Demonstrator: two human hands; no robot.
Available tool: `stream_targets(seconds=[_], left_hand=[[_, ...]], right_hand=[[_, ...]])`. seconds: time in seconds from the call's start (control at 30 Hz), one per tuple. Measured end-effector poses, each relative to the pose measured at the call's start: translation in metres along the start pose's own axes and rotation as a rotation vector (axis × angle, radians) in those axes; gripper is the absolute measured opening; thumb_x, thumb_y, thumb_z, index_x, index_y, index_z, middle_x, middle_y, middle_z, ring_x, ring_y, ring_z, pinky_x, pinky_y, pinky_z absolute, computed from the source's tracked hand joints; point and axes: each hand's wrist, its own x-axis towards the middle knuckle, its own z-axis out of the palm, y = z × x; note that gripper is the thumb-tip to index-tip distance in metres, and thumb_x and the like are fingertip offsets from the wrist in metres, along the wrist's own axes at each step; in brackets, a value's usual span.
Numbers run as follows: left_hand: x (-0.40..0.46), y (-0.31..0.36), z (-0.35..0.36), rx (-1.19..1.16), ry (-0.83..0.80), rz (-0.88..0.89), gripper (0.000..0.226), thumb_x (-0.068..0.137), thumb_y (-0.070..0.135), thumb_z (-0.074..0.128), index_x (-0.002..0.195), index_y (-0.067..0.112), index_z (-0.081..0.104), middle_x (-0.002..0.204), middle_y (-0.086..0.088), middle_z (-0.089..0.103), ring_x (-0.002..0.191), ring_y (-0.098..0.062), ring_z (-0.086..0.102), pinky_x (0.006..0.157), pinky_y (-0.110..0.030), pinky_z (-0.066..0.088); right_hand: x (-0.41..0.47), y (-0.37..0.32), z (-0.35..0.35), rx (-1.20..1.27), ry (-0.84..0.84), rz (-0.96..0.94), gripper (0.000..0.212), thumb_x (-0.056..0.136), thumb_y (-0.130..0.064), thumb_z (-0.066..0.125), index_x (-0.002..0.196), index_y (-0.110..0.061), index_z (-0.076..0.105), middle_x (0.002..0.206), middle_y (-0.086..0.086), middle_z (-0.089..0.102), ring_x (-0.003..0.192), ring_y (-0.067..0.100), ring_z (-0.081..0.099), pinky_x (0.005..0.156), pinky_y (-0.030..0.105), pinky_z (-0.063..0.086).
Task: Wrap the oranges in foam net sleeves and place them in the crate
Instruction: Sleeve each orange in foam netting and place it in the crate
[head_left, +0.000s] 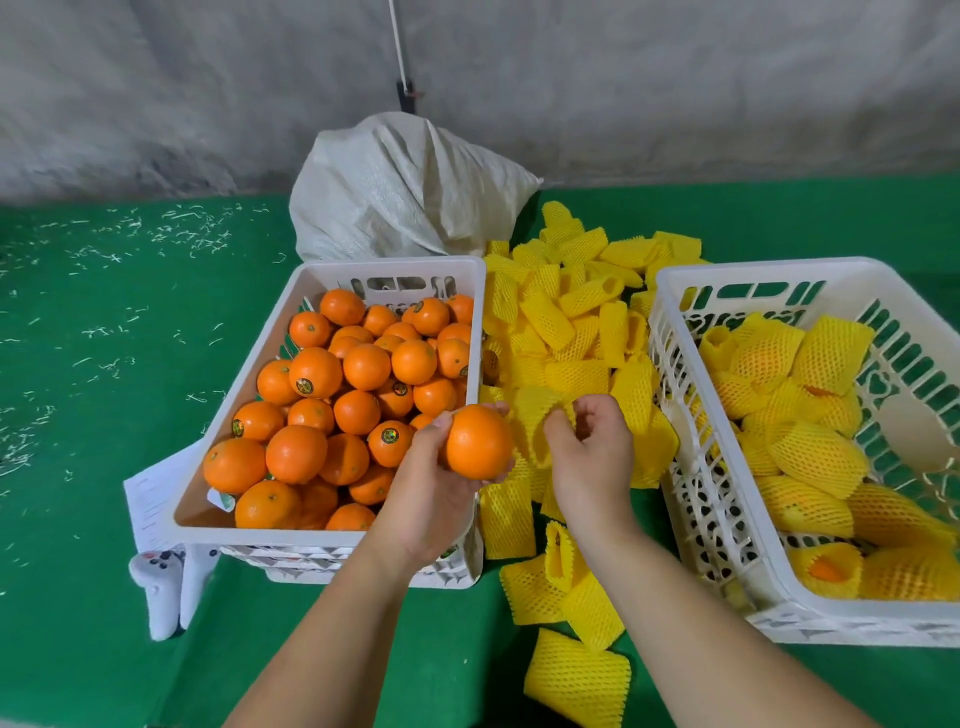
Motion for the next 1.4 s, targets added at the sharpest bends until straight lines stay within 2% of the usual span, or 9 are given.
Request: stream_targets(seconds=[0.13, 0.33, 0.53, 0.67, 0.77, 0.93, 1.07, 1.2, 1.4], left_hand=[[0.000, 0.004, -0.007, 0.143, -0.134, -0.030, 0.061, 0.085, 0.058, 0.070, 0.129, 0.016, 0.072, 0.146, -0.007, 0.062, 0.122, -0.029, 0.065, 0.088, -0.040, 0.056], [0.002, -0.004, -0.004, 0.163, -0.011, 0.062, 0.043, 0.087, 0.061, 0.065, 0.116, 0.034, 0.079, 0.120, -0.001, 0.074, 0.110, -0.027, 0.070, 0.083, -0.039, 0.058], [-0.004, -0.011, 0.000, 0.347, 0.057, 0.267, 0.055, 0.096, 0.054, 0.059, 0.143, 0.035, 0.039, 0.128, -0.018, 0.058, 0.113, -0.041, 0.060, 0.101, -0.056, 0.052], [-0.008, -0.017, 0.003, 0.569, 0.081, 0.378, 0.055, 0.101, 0.061, 0.044, 0.153, 0.044, 0.037, 0.154, 0.008, 0.043, 0.144, -0.014, 0.046, 0.119, -0.048, 0.041], [-0.008, -0.013, -0.001, 0.577, 0.048, 0.304, 0.056, 0.099, 0.064, 0.049, 0.151, 0.047, 0.039, 0.156, 0.003, 0.039, 0.149, -0.021, 0.041, 0.122, -0.052, 0.037], [-0.005, -0.010, -0.009, 0.443, -0.203, 0.196, 0.070, 0.102, 0.014, 0.064, 0.157, 0.040, 0.027, 0.143, 0.005, 0.061, 0.138, -0.020, 0.057, 0.110, -0.038, 0.051], [-0.007, -0.014, -0.002, 0.350, 0.007, 0.330, 0.053, 0.092, 0.017, 0.081, 0.130, 0.037, 0.050, 0.119, 0.002, 0.071, 0.111, -0.019, 0.070, 0.089, -0.029, 0.058], [-0.005, -0.015, -0.001, 0.290, 0.202, 0.282, 0.050, 0.074, 0.022, 0.074, 0.115, 0.026, 0.045, 0.087, 0.008, 0.067, 0.080, -0.013, 0.063, 0.069, -0.036, 0.052], [-0.012, -0.006, -0.003, 0.228, -0.129, 0.229, 0.062, 0.095, 0.005, 0.056, 0.151, 0.022, 0.035, 0.116, 0.005, 0.066, 0.108, -0.015, 0.064, 0.089, -0.030, 0.056]], right_hand=[[0.002, -0.008, 0.015, -0.110, -0.110, -0.031, 0.021, 0.096, -0.018, 0.071, 0.099, -0.034, 0.058, 0.096, -0.019, 0.060, 0.087, -0.005, 0.058, 0.066, 0.008, 0.044], [0.005, -0.009, -0.002, -0.132, -0.233, 0.040, 0.016, 0.098, -0.017, 0.069, 0.111, -0.024, 0.072, 0.109, -0.004, 0.071, 0.105, 0.016, 0.066, 0.089, 0.036, 0.056], [-0.026, -0.017, -0.011, -0.053, -0.201, -0.057, 0.016, 0.098, -0.017, 0.068, 0.105, -0.031, 0.070, 0.101, -0.011, 0.073, 0.096, 0.006, 0.068, 0.079, 0.029, 0.057], [-0.040, -0.028, -0.011, -0.033, -0.224, -0.158, 0.011, 0.097, -0.022, 0.071, 0.105, -0.030, 0.071, 0.091, -0.011, 0.072, 0.083, 0.009, 0.068, 0.069, 0.022, 0.053], [-0.045, -0.033, -0.004, -0.049, -0.258, -0.222, 0.012, 0.097, -0.025, 0.070, 0.109, -0.024, 0.071, 0.097, -0.011, 0.072, 0.092, 0.010, 0.069, 0.075, 0.027, 0.057], [-0.031, -0.038, -0.006, -0.157, -0.278, -0.262, 0.013, 0.099, -0.020, 0.067, 0.112, -0.021, 0.069, 0.103, -0.008, 0.067, 0.095, 0.005, 0.064, 0.079, 0.031, 0.056], [-0.033, -0.039, -0.008, -0.305, -0.355, -0.502, 0.015, 0.098, -0.025, 0.066, 0.111, -0.021, 0.070, 0.102, -0.014, 0.059, 0.091, -0.001, 0.056, 0.073, 0.014, 0.047], [-0.041, -0.026, -0.008, -0.320, -0.381, -0.567, 0.027, 0.096, -0.016, 0.067, 0.123, -0.021, 0.064, 0.118, -0.004, 0.051, 0.105, 0.008, 0.054, 0.083, 0.026, 0.053], [-0.043, -0.018, -0.003, -0.283, -0.306, -0.562, 0.049, 0.094, -0.009, 0.063, 0.140, -0.022, 0.054, 0.115, -0.017, 0.037, 0.102, -0.005, 0.049, 0.079, 0.009, 0.045]])
